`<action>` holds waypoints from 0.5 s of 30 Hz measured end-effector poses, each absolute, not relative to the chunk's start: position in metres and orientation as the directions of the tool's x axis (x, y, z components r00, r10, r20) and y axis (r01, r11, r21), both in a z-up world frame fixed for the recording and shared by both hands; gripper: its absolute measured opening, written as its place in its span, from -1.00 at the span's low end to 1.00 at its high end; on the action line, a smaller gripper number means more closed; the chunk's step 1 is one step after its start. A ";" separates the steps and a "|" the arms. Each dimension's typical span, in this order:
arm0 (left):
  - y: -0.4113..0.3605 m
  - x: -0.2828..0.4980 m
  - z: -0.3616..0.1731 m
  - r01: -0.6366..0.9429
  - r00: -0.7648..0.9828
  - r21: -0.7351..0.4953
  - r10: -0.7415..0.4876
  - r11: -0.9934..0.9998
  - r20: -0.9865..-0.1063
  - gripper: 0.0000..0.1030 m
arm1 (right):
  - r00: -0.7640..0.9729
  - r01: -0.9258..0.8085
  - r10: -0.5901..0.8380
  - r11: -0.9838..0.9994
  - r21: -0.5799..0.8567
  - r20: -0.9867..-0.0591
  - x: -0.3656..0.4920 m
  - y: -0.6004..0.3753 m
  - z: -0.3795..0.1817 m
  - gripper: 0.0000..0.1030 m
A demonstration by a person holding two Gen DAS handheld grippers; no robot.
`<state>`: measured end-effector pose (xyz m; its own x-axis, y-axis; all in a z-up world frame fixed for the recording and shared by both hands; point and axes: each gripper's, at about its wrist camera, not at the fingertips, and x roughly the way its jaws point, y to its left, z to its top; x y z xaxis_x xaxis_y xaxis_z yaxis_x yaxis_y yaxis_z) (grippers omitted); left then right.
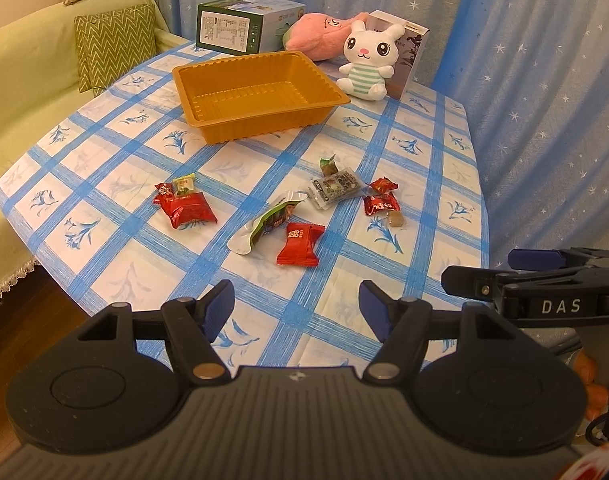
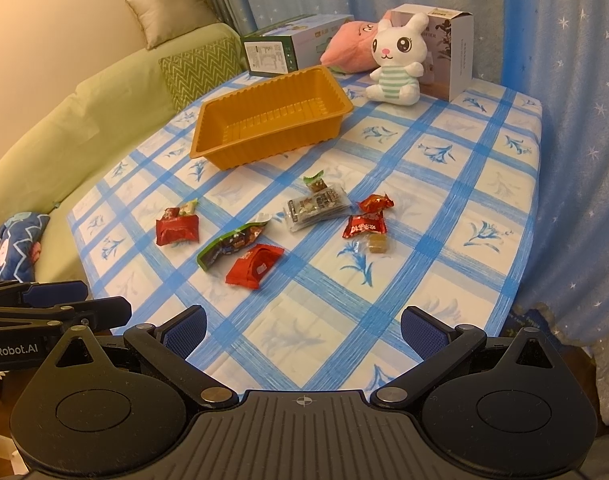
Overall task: Organize snacks
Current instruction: 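Reach both tools toward the red candy packets near the green bar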
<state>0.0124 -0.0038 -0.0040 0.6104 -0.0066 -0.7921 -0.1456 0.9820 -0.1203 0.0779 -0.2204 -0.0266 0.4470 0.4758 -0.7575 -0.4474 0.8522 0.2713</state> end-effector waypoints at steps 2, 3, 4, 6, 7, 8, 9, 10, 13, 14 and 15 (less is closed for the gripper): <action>-0.002 0.014 -0.006 -0.151 0.610 -0.118 -0.002 0.981 -0.792 0.29 | 0.446 -0.449 0.478 0.851 0.273 -0.757 0.082 -0.222 -0.029 1.00; -0.001 0.015 -0.008 -0.156 0.609 -0.116 0.003 0.981 -0.793 0.29 | 0.446 -0.448 0.479 0.851 0.274 -0.756 0.084 -0.222 -0.029 1.00; 0.000 0.015 -0.008 -0.160 0.608 -0.115 0.006 0.980 -0.794 0.29 | 0.446 -0.449 0.481 0.850 0.276 -0.755 0.085 -0.223 -0.029 1.00; 0.015 0.009 -0.011 -0.173 0.607 -0.115 0.014 0.978 -0.794 0.29 | 0.443 -0.456 0.490 0.844 0.282 -0.751 0.088 -0.223 -0.031 1.00; 0.016 0.009 -0.012 -0.178 0.607 -0.113 0.019 0.977 -0.795 0.29 | 0.443 -0.460 0.493 0.842 0.281 -0.749 0.088 -0.222 -0.033 1.00; 0.018 0.009 -0.013 -0.185 0.607 -0.112 0.023 0.976 -0.794 0.29 | 0.444 -0.465 0.496 0.839 0.281 -0.746 0.088 -0.221 -0.035 1.00; 0.020 0.009 -0.013 -0.191 0.607 -0.112 0.028 0.975 -0.794 0.29 | 0.444 -0.471 0.502 0.836 0.283 -0.742 0.089 -0.220 -0.037 1.00; 0.023 0.008 -0.013 -0.198 0.607 -0.111 0.033 0.974 -0.794 0.29 | 0.445 -0.475 0.506 0.833 0.284 -0.739 0.089 -0.218 -0.038 0.99; 0.031 0.011 -0.017 -0.221 0.607 -0.103 0.054 0.970 -0.793 0.29 | 0.444 -0.492 0.520 0.822 0.287 -0.730 0.088 -0.212 -0.046 0.99; 0.036 0.012 -0.019 -0.229 0.606 -0.098 0.063 0.968 -0.793 0.29 | 0.441 -0.496 0.522 0.820 0.286 -0.730 0.089 -0.209 -0.049 0.99; 0.040 0.012 -0.020 -0.235 0.609 -0.096 0.069 0.967 -0.790 0.29 | 0.440 -0.502 0.526 0.816 0.286 -0.728 0.089 -0.206 -0.051 0.99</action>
